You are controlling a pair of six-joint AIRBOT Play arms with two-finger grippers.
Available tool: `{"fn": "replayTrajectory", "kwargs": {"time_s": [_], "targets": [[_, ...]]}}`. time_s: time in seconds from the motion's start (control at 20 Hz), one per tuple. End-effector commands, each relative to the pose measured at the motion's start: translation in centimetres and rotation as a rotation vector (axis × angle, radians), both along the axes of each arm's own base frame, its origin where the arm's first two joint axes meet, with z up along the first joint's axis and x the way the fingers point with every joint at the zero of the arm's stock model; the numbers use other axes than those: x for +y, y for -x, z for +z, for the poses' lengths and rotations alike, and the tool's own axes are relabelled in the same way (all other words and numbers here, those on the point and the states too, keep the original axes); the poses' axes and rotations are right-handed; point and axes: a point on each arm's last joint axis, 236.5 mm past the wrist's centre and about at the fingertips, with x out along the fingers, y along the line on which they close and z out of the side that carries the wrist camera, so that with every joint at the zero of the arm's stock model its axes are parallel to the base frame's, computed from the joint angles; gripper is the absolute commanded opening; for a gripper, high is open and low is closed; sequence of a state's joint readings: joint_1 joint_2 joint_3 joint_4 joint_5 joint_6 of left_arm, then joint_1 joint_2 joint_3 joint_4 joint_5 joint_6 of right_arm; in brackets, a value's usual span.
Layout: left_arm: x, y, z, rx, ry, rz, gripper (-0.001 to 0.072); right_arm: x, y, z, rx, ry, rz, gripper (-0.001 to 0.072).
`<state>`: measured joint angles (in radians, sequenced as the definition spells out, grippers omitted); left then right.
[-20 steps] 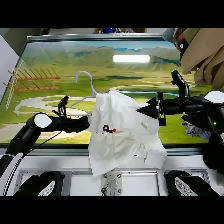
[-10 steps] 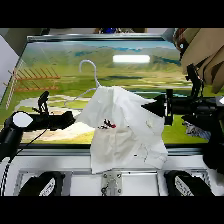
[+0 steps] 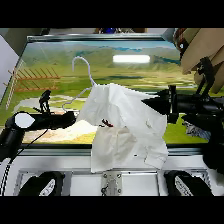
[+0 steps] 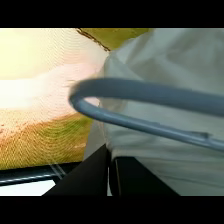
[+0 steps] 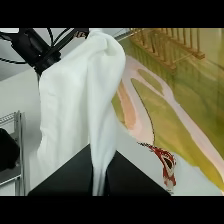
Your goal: Fold the clothes and pants, and hang the long-sleeved shirts on hangers.
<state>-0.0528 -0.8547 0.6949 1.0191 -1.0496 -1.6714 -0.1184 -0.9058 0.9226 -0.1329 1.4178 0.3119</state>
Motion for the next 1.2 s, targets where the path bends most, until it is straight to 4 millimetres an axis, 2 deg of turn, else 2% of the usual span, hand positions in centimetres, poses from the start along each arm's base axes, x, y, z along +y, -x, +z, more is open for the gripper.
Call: {"fn": "replayTrajectory", "kwargs": {"time_s": [0.0, 0.1, 0.25, 0.35, 0.5, 0.6, 0.85, 1.15], "targets": [[-0.1, -0.1, 0.1, -0.004, 0.003, 0.002, 0.0016, 0.1, 0.2, 0.2, 0.011, -0.009, 0.004, 0.0010], [-0.1, -0.2, 0.6, -0.010, 0.003, -0.004, 0.0015, 0.1, 0.3, -0.2, 0.015, 0.009, 0.006, 0.0010], [-0.2, -1.0, 2.5, -0.048, 0.002, -0.017, 0.0015, -0.1, 0.3, -2.0, 0.026, 0.085, 0.008, 0.0013], [-0.3, -1.5, 3.6, -0.074, 0.003, -0.018, 0.0016, -0.1, 0.2, -2.1, 0.029, 0.086, 0.007, 0.0015], [-0.1, -1.5, 3.6, -0.075, -0.003, -0.020, 0.0015, -0.1, 0.2, -2.0, 0.042, 0.079, 0.001, 0.0013], [-0.2, -1.2, 3.5, -0.064, -0.004, -0.027, 0.0015, 0.0, 0.1, -1.1, 0.036, 0.040, 0.000, 0.0011], [-0.2, -1.2, 3.5, -0.062, -0.004, -0.028, 0.0015, 0.2, -0.5, 2.8, -0.006, -0.119, -0.021, 0.0010], [0.4, -1.5, 3.3, -0.078, -0.032, -0.022, 0.0015, 0.3, -0.2, 4.4, -0.015, -0.184, -0.010, 0.0010]]}}
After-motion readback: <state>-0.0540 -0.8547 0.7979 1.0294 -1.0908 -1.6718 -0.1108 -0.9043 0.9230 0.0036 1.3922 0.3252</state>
